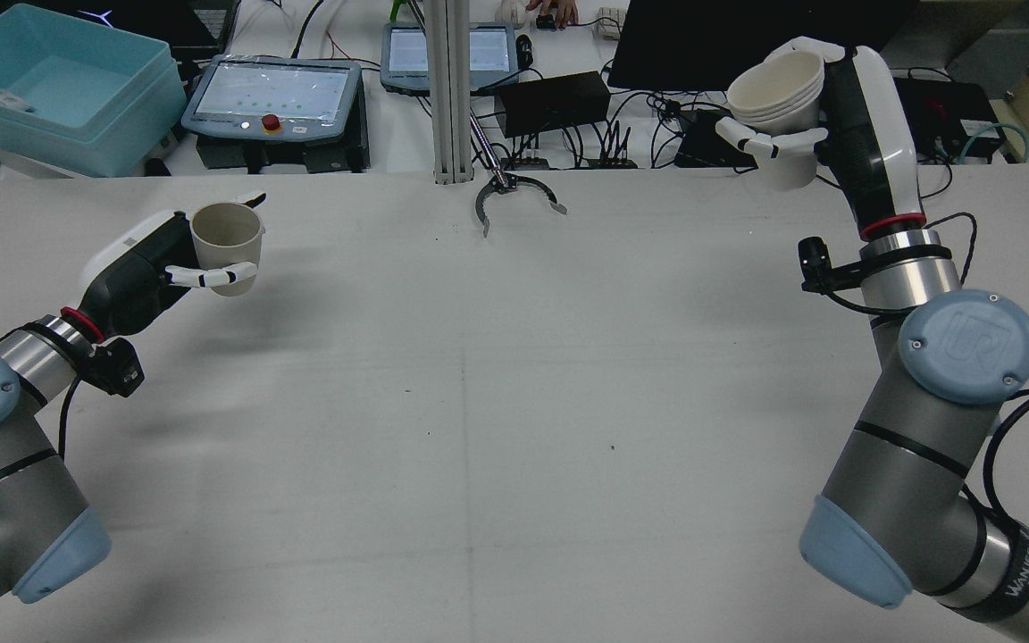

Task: Pour water
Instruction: 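Raise the right hand's cup upright and withdraw both hands apart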

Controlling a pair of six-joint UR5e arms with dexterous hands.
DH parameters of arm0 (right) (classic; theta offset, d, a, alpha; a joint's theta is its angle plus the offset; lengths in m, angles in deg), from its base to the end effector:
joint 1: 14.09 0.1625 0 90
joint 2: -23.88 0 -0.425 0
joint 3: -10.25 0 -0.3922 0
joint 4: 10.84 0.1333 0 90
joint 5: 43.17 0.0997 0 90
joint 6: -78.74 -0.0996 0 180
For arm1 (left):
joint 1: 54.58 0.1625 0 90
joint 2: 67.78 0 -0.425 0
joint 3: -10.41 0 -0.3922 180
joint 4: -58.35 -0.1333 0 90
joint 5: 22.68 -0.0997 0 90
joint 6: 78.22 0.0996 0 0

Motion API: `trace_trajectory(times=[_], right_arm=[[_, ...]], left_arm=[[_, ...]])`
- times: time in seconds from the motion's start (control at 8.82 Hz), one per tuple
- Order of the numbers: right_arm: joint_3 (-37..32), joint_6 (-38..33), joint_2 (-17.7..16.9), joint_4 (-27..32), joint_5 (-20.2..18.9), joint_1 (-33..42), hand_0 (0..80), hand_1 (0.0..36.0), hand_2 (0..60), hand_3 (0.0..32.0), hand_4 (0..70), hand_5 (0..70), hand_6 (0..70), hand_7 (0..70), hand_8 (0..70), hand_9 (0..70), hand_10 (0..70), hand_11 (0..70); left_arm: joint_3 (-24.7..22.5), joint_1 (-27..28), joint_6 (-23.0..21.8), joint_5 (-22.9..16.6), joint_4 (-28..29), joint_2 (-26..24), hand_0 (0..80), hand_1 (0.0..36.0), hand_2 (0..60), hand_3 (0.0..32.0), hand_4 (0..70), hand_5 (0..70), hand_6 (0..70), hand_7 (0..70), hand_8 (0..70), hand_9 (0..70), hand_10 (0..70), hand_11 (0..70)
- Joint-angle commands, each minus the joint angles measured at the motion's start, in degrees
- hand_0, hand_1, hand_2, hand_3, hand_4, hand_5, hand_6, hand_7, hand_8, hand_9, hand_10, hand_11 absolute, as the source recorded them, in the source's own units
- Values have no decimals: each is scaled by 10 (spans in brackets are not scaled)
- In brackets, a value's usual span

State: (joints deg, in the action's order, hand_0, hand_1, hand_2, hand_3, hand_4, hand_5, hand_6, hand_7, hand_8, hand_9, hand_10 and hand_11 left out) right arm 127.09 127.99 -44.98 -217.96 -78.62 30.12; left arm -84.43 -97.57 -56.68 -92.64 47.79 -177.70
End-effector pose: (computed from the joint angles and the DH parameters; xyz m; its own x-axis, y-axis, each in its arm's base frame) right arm -0.2127 -0.5060 0.3401 -0.8135 -0.2632 0.5186 -0.5531 0.0749 -0.8297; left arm 0.3365 -0.5426 0.4715 -0.8878 -0.3671 -0.2777 0.1575 0.3247 -0.9326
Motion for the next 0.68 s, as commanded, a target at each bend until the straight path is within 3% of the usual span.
trace_trajectory(times=[0.0,0.11,0.34,0.57], right_arm=[[-72,-114,-14,-1,-4,24,521,266,600,0,301,700,545,688,477,645,396,567],[-72,-115,-22,-1,-5,27,518,259,600,0,294,700,541,683,475,643,396,566],[-74,-115,-31,-1,-6,24,511,242,600,0,285,700,525,664,463,628,387,555],[-79,-115,-39,-1,-22,23,503,230,589,0,276,700,519,656,459,623,386,553]], left_arm=[[54,-43,-43,58,72,83,347,359,600,0,235,497,54,103,13,41,58,101],[77,-43,-49,81,109,109,347,359,600,0,232,492,52,103,13,42,57,99],[147,-40,-68,112,165,116,322,355,600,0,215,476,45,95,15,43,57,99],[159,-37,-63,112,176,113,310,355,600,0,208,468,41,93,16,45,55,95]])
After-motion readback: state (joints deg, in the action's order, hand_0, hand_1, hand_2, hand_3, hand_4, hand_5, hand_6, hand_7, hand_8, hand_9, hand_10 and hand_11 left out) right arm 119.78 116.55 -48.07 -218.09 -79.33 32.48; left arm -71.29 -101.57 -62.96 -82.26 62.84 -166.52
